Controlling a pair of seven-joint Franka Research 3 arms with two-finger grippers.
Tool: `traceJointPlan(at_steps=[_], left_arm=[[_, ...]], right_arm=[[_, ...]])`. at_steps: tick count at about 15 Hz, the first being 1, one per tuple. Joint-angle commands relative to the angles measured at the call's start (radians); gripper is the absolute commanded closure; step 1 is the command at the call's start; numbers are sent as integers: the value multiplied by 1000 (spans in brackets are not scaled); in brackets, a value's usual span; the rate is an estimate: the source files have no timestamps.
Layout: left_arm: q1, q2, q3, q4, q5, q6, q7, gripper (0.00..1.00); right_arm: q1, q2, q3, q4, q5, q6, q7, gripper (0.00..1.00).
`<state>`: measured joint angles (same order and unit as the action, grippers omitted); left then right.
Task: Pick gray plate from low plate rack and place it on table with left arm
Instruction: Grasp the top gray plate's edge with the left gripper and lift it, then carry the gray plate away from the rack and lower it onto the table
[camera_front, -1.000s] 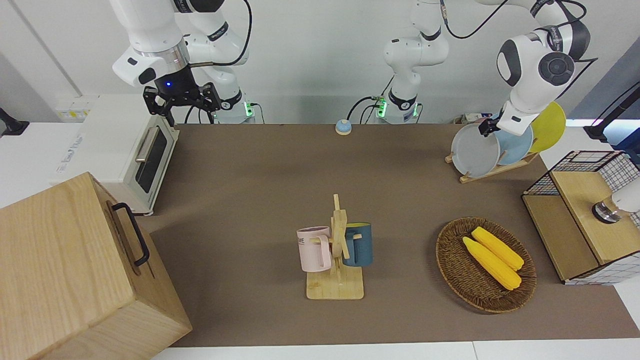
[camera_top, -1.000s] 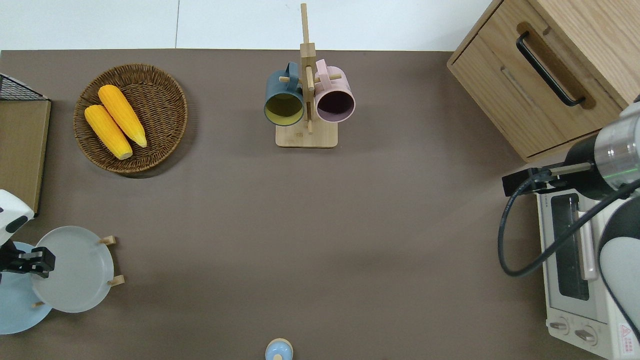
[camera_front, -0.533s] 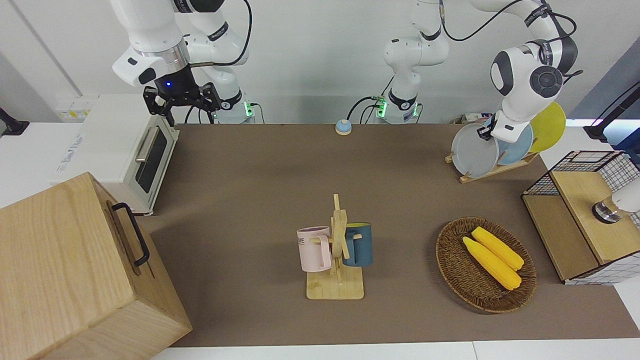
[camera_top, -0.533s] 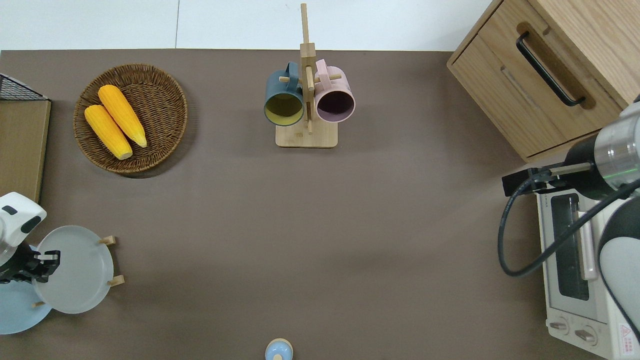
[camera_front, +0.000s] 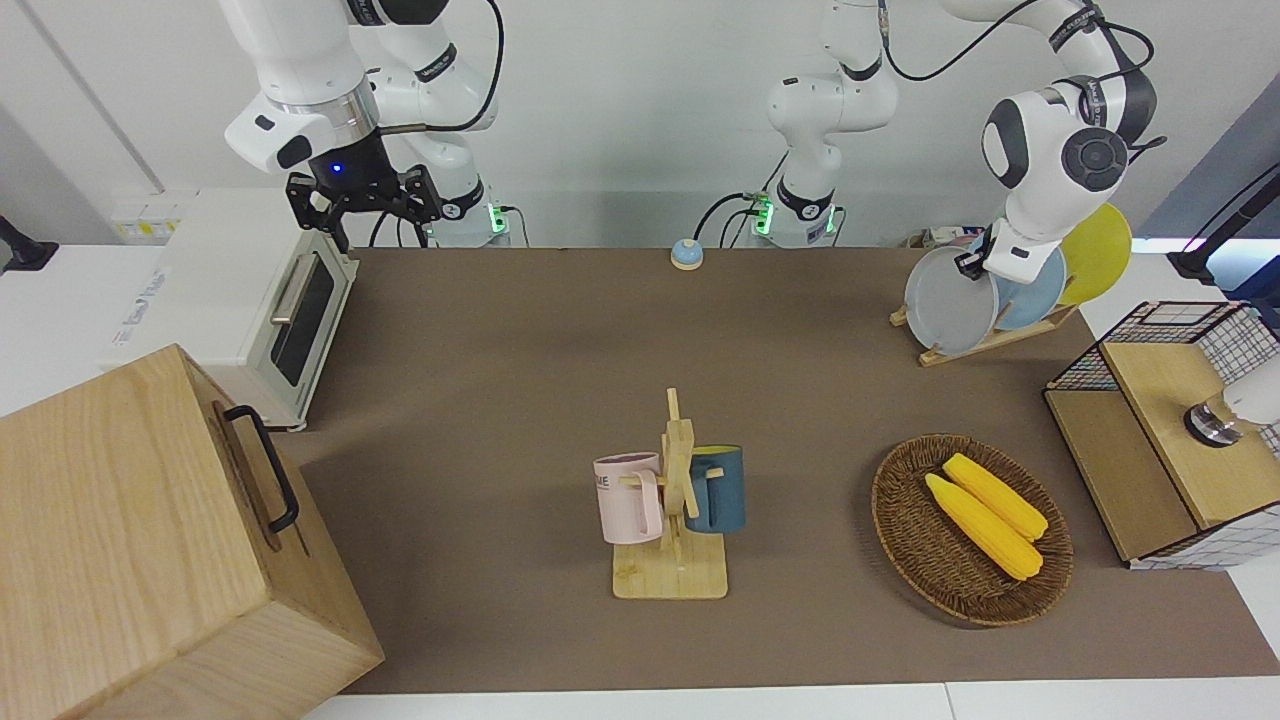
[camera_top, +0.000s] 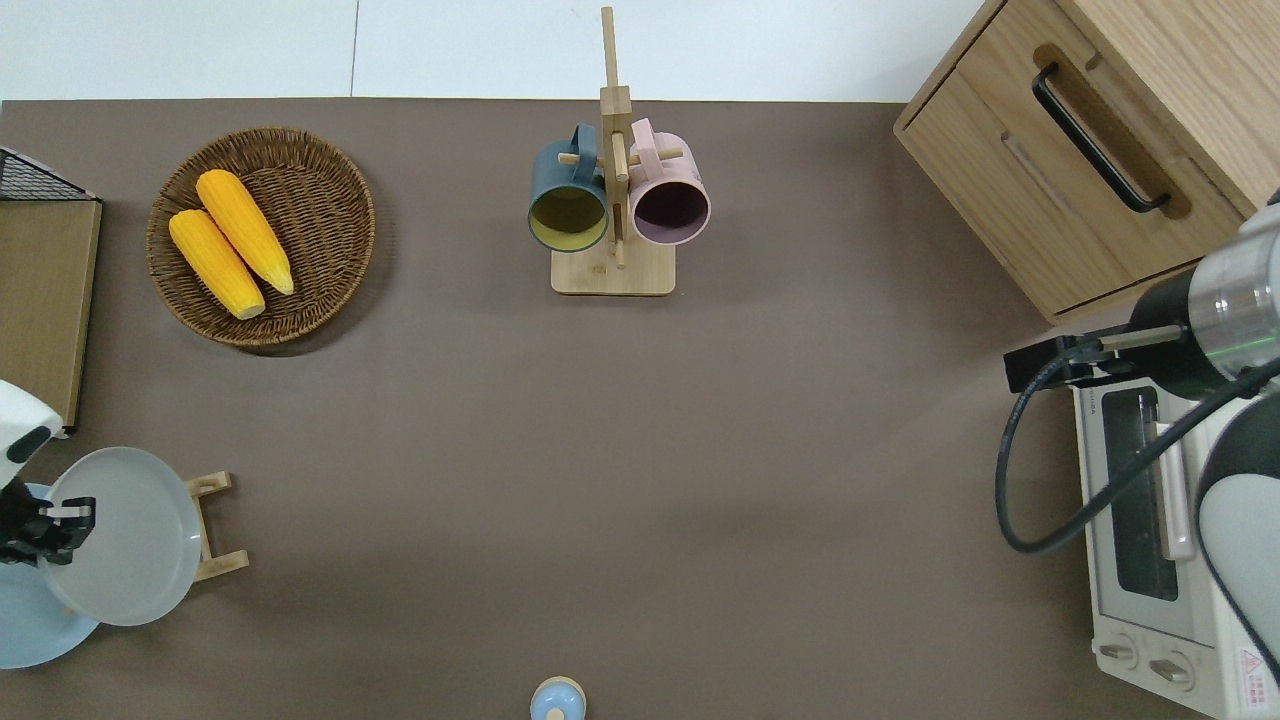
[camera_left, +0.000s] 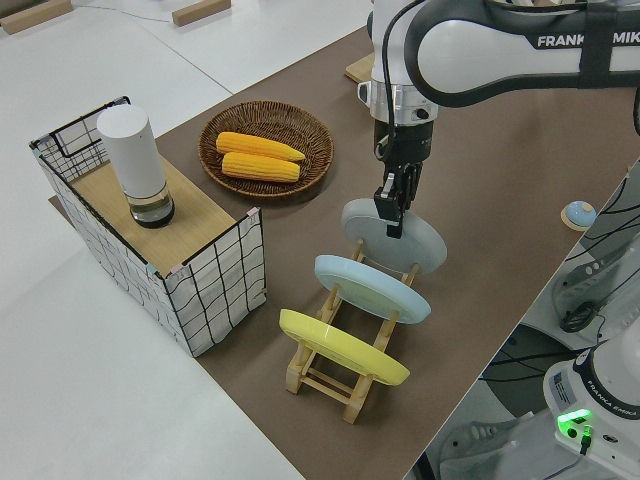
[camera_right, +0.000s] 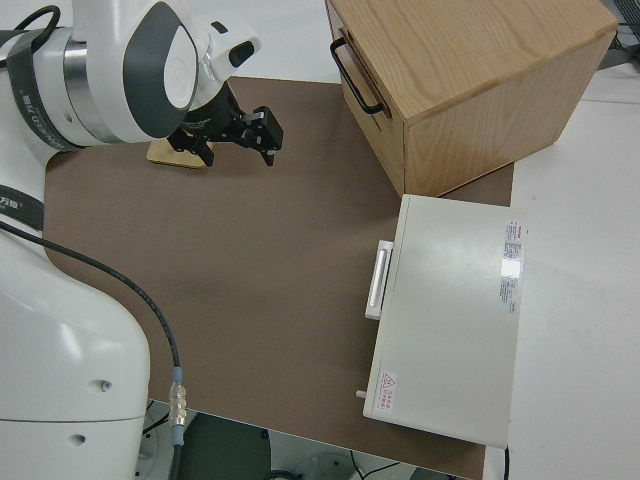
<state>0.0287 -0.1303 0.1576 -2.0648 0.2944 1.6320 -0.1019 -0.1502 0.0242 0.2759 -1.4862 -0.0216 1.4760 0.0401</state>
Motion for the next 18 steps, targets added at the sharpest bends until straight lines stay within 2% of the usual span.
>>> traceJointPlan(at_steps=[1,3,6,8,9,12,18], left_arm=[[-16,-11,-3,112,-3,-116,-22,1000],[-15,-23,-18,114,-85,-119,-25,1000],[-15,-22,-23,111,-271,-112,-48,1000],[-13,-17,-49,94,-369,-100,-86,1000],[-13,-15,-75,68,-380,-68,-128,1000],[-7,-28,-142,-84,-386,150,-168,1000],[-12,-94,-159,-316,-428,403,-176,1000]], right_arm=[[-20,-3,17,9,-1,-14,12,17],[-20,-3,17,9,-1,-14,12,17],[-19,-1,17,9,-1,-13,12,17],[-19,-1,17,9,-1,-14,12,17],[-20,-3,17,9,-1,-14,12,17],[-20,-3,17,9,-1,-14,12,17],[-19,-3,17,9,-1,-14,12,17]])
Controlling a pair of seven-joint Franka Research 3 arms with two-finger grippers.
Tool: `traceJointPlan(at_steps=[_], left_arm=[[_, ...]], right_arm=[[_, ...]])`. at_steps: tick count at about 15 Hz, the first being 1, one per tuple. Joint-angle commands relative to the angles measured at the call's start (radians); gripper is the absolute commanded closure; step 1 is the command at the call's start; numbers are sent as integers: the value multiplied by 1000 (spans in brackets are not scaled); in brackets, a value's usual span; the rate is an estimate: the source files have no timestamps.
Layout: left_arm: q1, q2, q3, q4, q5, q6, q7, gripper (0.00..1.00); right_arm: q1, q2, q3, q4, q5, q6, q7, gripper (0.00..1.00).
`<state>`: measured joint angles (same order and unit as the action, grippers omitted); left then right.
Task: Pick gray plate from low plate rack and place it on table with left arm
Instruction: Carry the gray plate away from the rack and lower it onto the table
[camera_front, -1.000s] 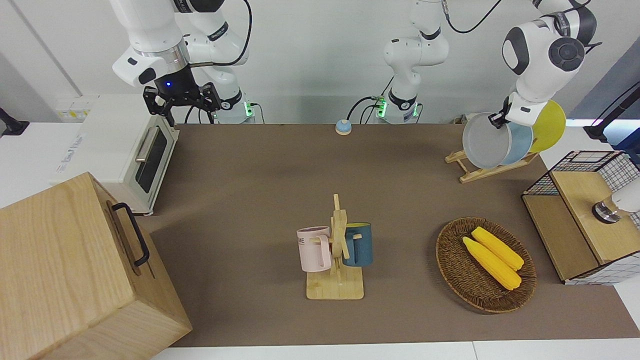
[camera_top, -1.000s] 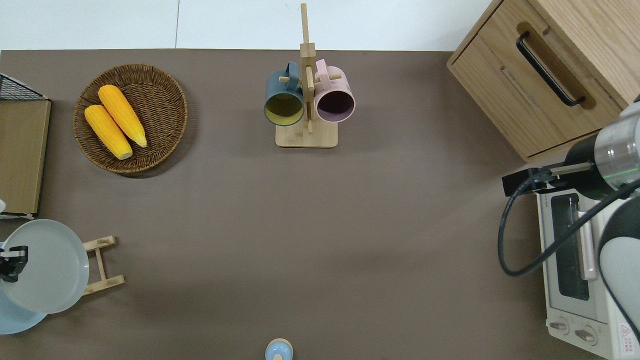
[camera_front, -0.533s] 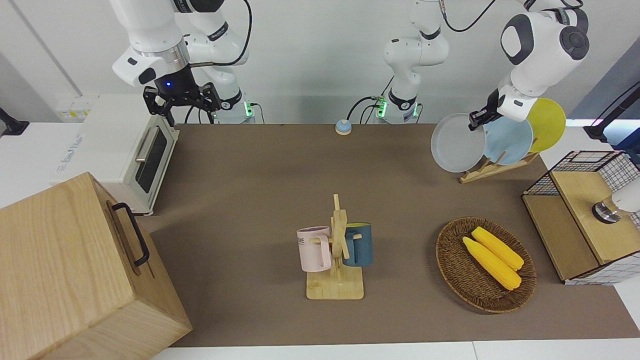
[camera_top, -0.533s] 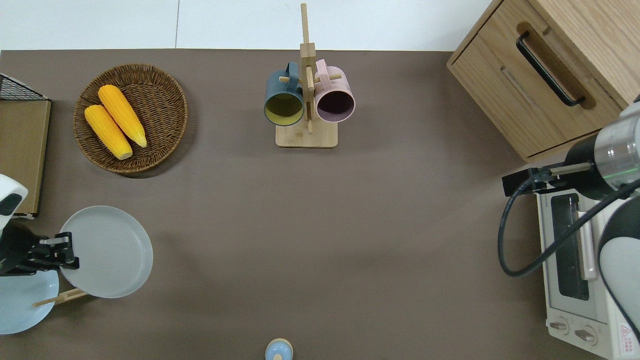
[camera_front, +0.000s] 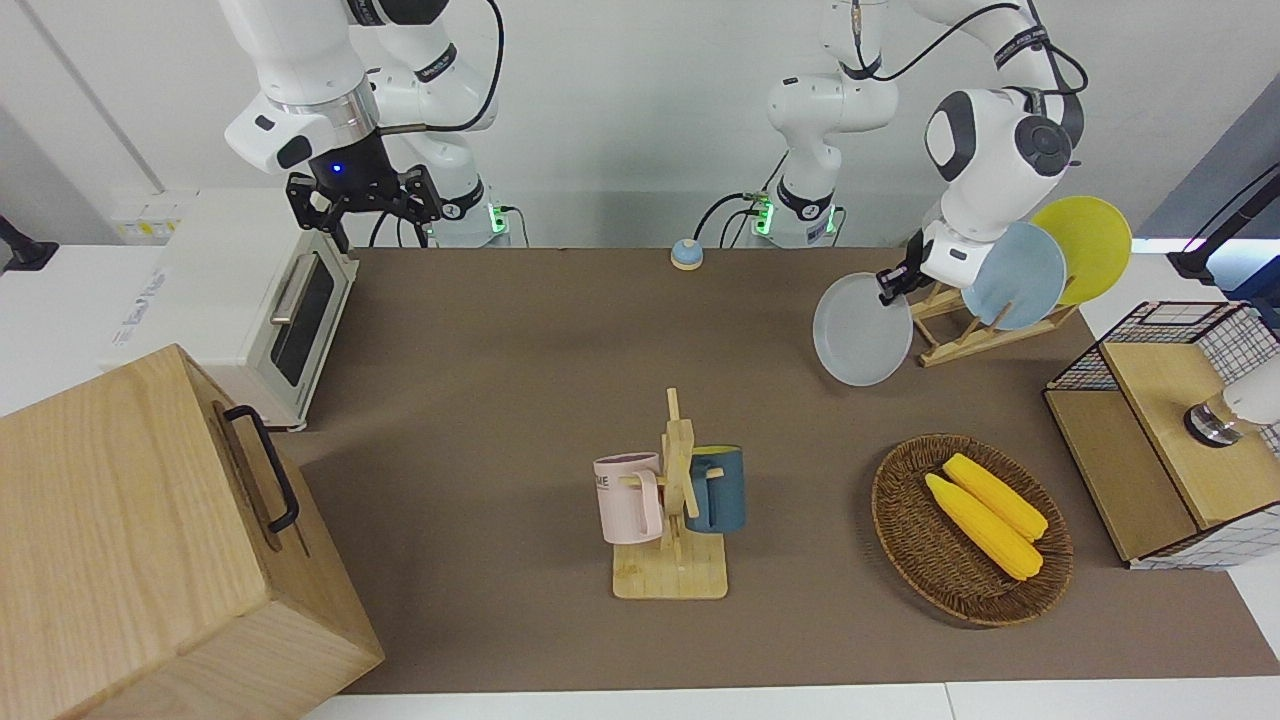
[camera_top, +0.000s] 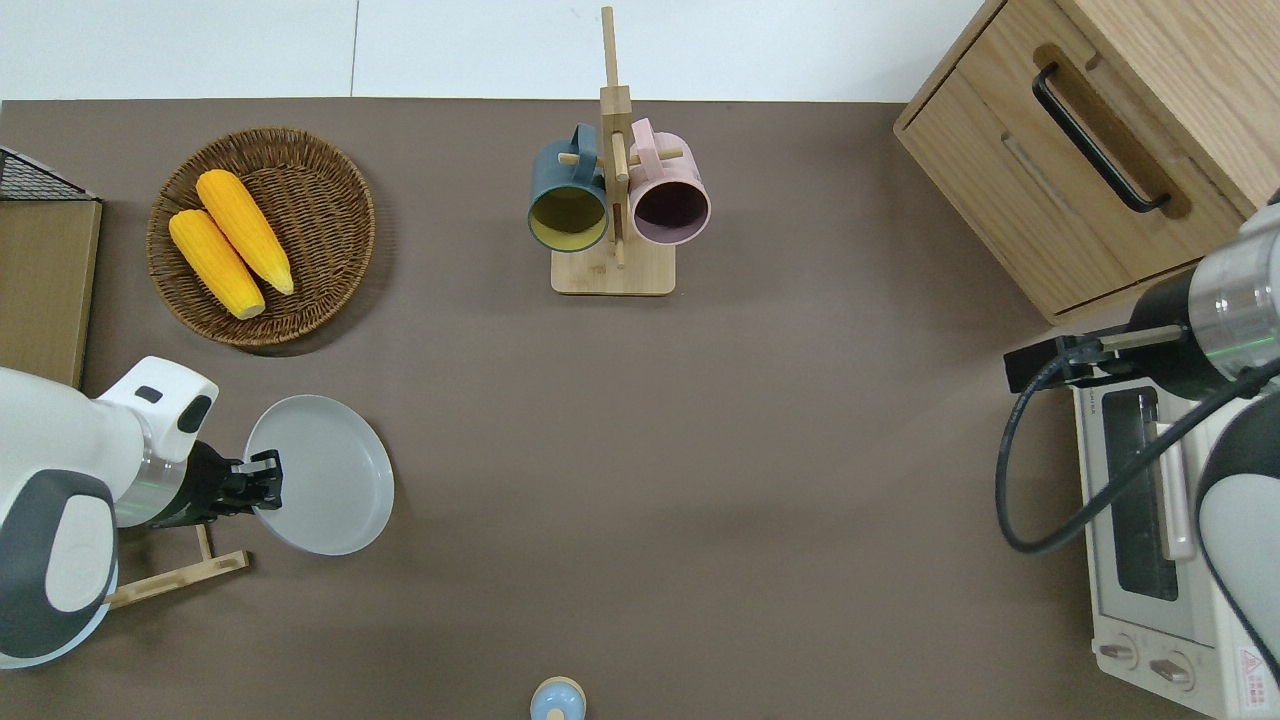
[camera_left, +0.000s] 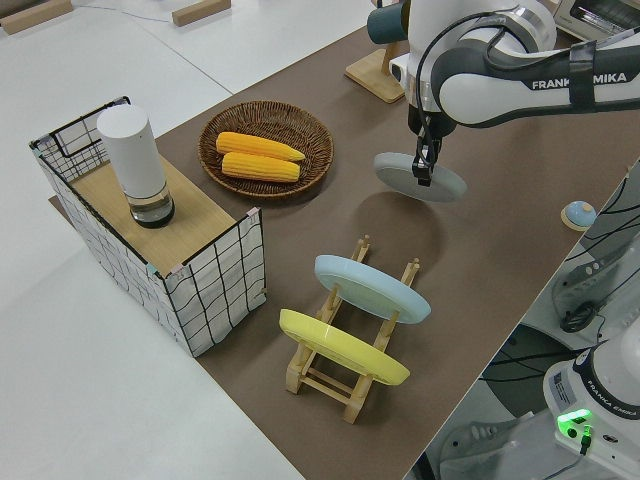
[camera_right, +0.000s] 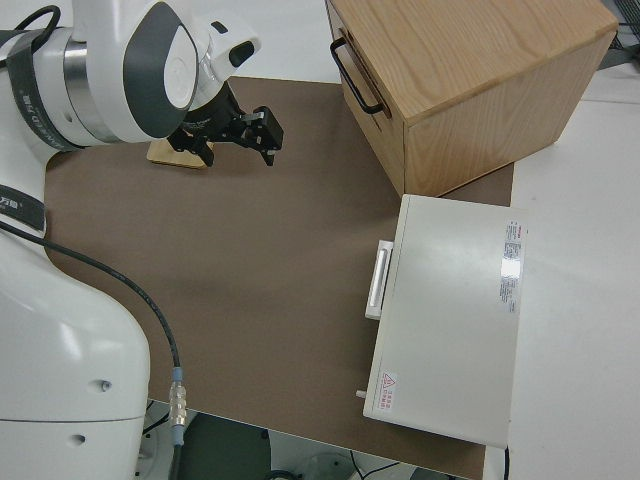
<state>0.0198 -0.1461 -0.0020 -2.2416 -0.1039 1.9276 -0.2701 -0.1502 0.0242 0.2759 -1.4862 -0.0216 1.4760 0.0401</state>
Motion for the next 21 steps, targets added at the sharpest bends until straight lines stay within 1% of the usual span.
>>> traceJointPlan(at_steps=[1,2,4,5,7,10,13,17,19,21], left_arm=[[5,-87,-6,-166,-30,128,-5,1000],[5,-89,-9,-179,-30,134,-4,1000],[5,-70,-9,-181,-31,133,-15,1000],[5,-55,-9,-181,-31,130,-32,909],[6,-26,-9,-181,-31,133,-38,315],[8,-26,-9,-171,-28,126,-37,26],[8,-27,-7,-148,-20,113,-44,13],[8,-27,-6,-98,-14,54,-70,11],[11,-26,-1,-54,38,10,-81,9],[9,-24,-1,11,136,-25,-98,11]], right_arm=[[-19,-3,17,9,-1,-14,12,17],[-19,-1,17,9,-1,-14,12,17],[-20,-3,17,9,-1,-14,12,17],[-19,-3,17,9,-1,-14,12,17],[-19,-3,17,9,-1,-14,12,17],[-20,-1,17,9,-1,-14,12,17],[-19,-3,17,9,-1,-14,12,17],[-19,-1,17,9,-1,-13,12,17],[-20,-1,17,9,-1,-14,12,17],[-20,-1,17,9,-1,-14,12,17]])
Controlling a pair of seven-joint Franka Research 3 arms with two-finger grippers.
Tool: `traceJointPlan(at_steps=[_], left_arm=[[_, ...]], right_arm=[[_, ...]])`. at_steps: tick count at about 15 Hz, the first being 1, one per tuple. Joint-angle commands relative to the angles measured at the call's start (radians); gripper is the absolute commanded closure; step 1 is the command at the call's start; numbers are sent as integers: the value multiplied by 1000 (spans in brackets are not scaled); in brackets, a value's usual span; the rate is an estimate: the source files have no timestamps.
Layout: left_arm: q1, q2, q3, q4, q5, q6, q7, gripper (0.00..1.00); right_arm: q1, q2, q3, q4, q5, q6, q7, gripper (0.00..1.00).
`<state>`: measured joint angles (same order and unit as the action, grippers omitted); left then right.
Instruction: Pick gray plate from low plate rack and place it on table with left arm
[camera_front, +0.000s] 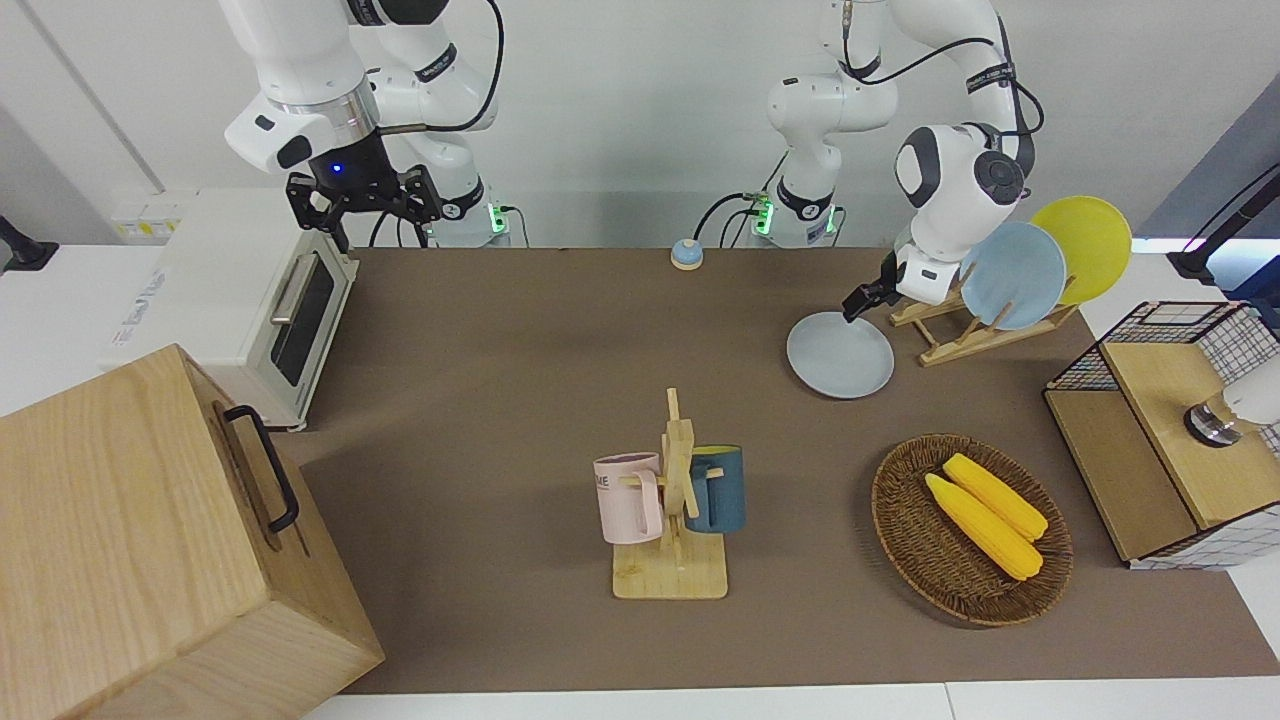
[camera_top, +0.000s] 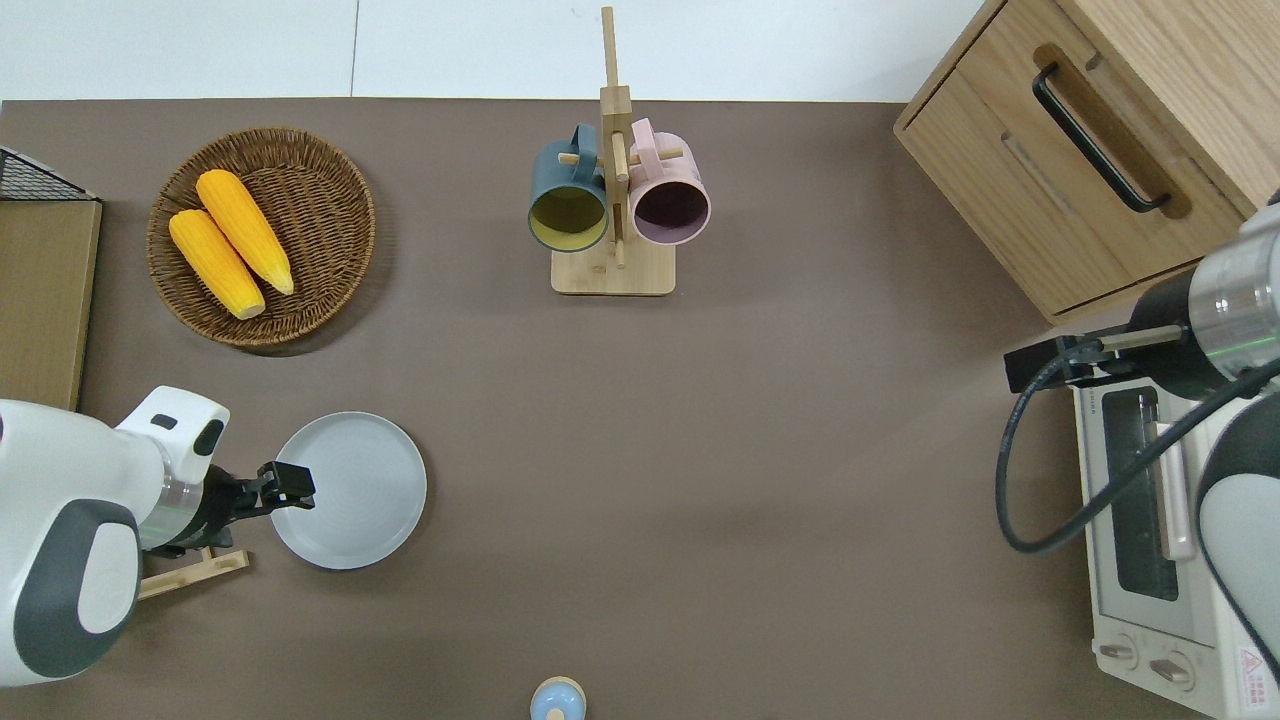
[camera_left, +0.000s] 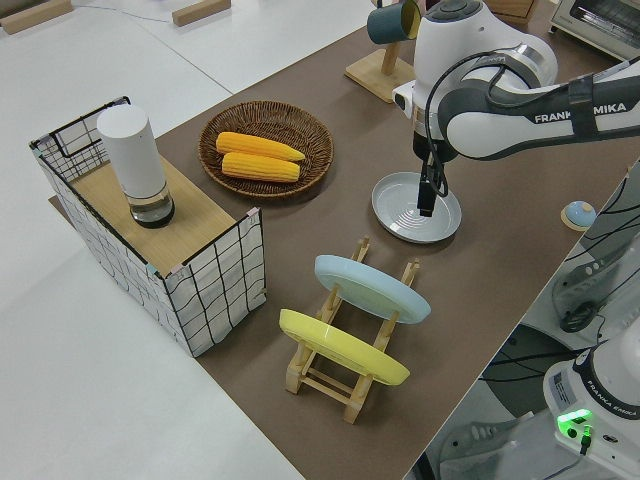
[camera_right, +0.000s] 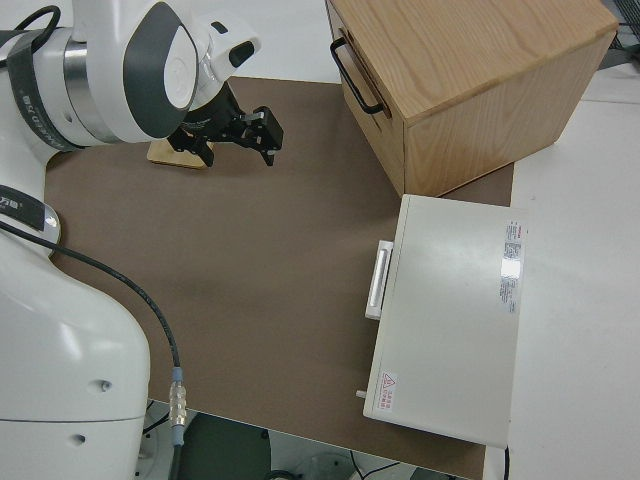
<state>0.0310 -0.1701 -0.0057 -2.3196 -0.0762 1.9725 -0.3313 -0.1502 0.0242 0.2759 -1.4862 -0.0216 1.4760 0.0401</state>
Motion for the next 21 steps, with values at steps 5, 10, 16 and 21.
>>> traceJointPlan(at_steps=[5,10,16,21], left_arm=[[-3,0,4,235,147,-177,-23,11],[3,-11,29,442,136,-383,56,44],[3,-14,39,577,128,-520,273,13],[0,-3,18,571,82,-500,224,7]], right_arm=[[-20,-1,17,9,-1,-14,12,17],[-20,-3,17,9,-1,-14,12,17],[-19,-1,17,9,-1,-14,12,17],[-19,-1,17,9,-1,-13,12,17]])
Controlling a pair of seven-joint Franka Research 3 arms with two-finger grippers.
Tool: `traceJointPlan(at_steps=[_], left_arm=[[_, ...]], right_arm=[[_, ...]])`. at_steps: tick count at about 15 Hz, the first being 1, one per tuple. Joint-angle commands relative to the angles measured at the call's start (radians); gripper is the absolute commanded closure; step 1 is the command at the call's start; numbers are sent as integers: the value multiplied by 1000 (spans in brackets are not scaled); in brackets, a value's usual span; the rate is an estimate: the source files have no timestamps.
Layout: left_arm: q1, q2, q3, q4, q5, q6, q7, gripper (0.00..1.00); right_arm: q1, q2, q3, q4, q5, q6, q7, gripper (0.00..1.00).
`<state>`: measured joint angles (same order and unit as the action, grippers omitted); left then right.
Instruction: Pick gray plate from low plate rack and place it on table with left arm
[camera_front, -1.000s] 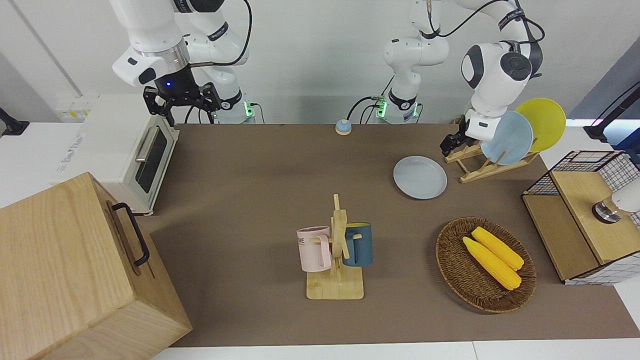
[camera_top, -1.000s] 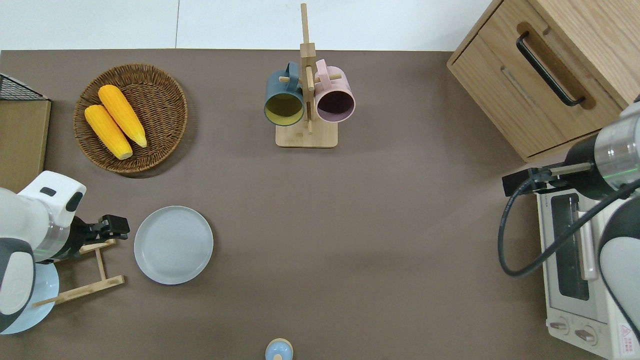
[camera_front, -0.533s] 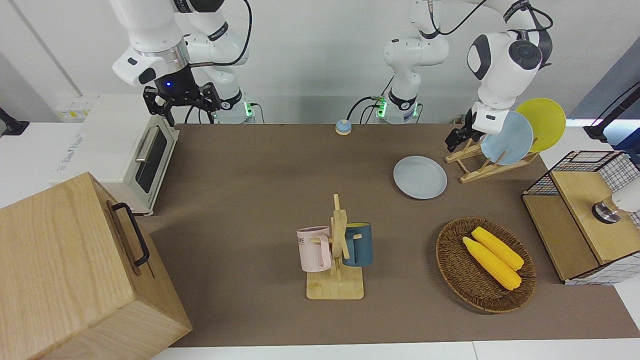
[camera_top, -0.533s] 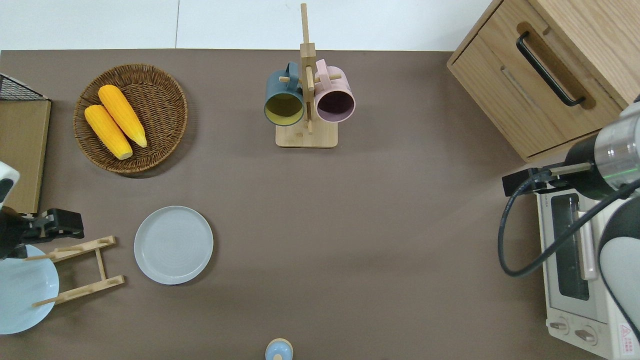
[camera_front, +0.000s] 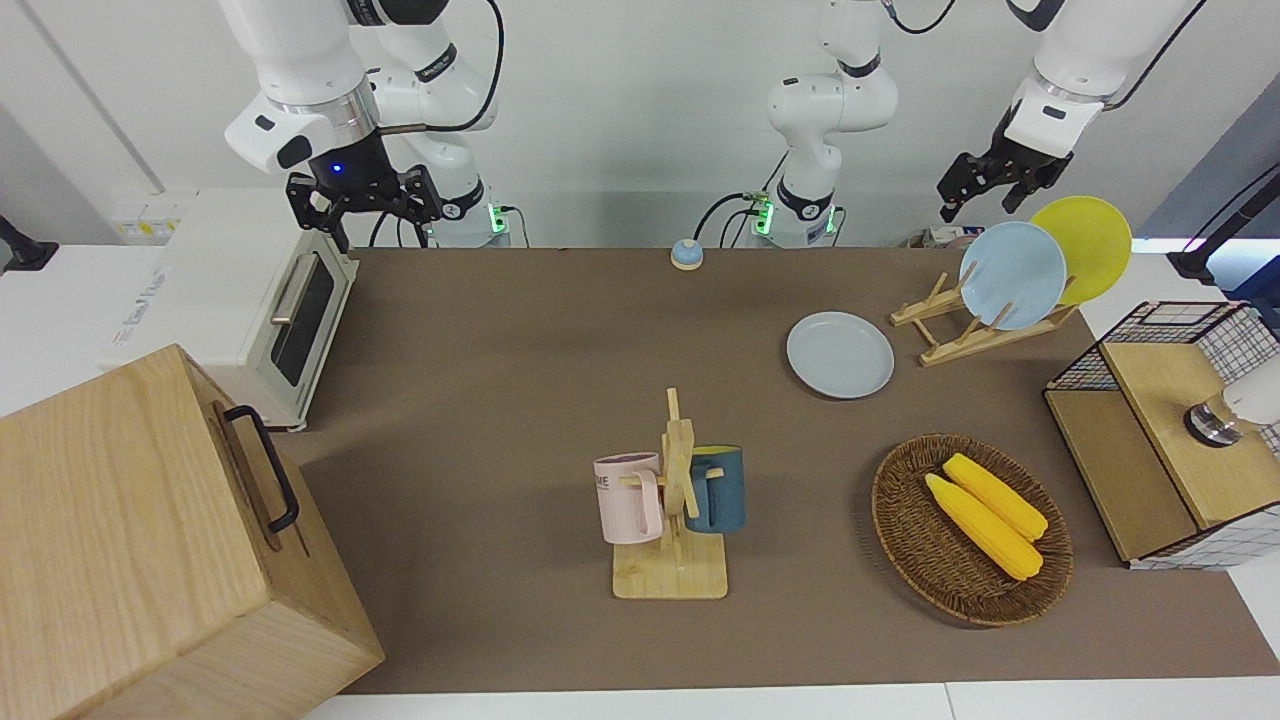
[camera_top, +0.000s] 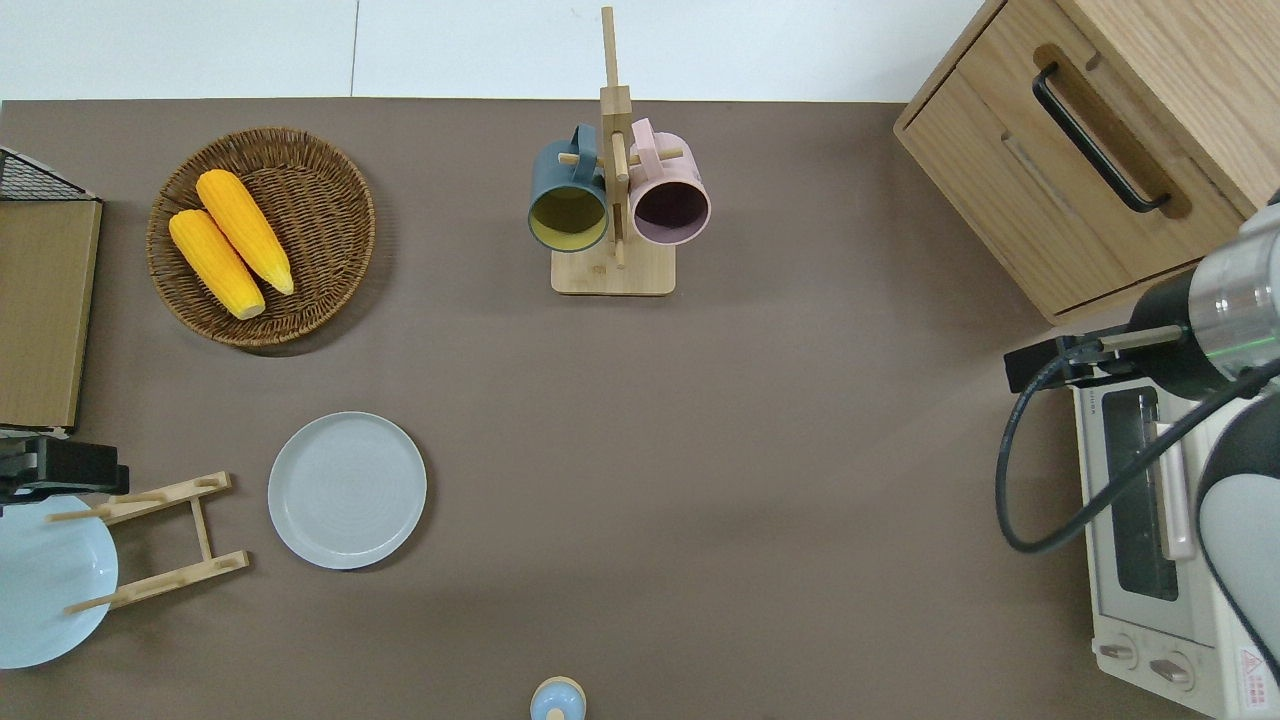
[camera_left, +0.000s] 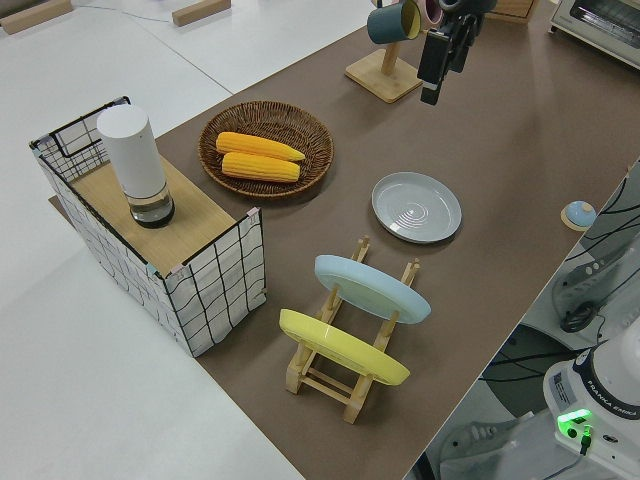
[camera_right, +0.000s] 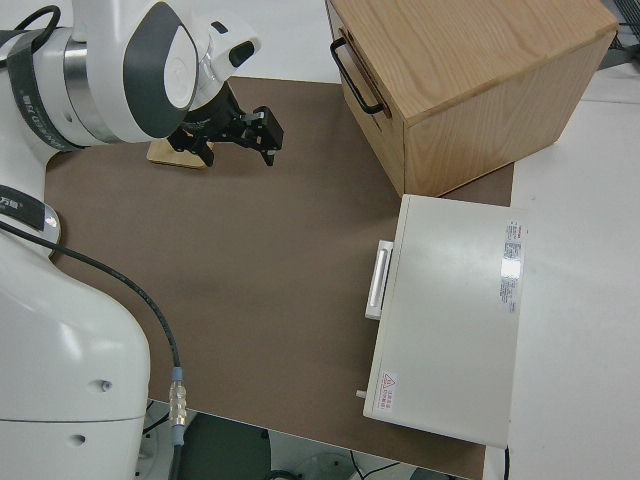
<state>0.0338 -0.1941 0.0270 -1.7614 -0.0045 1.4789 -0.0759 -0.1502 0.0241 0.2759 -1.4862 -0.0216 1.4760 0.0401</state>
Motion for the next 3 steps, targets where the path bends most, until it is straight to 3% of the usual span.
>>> traceJointPlan(at_steps=[1,3], left_arm=[[-3,22,-15,13,27,-6,-30,7],[-5,22,-13,11,21,-6,-31,7]], right_arm=[[-20,-3,17,9,-1,-14,12,17],[-19,-1,17,9,-1,-14,12,17]])
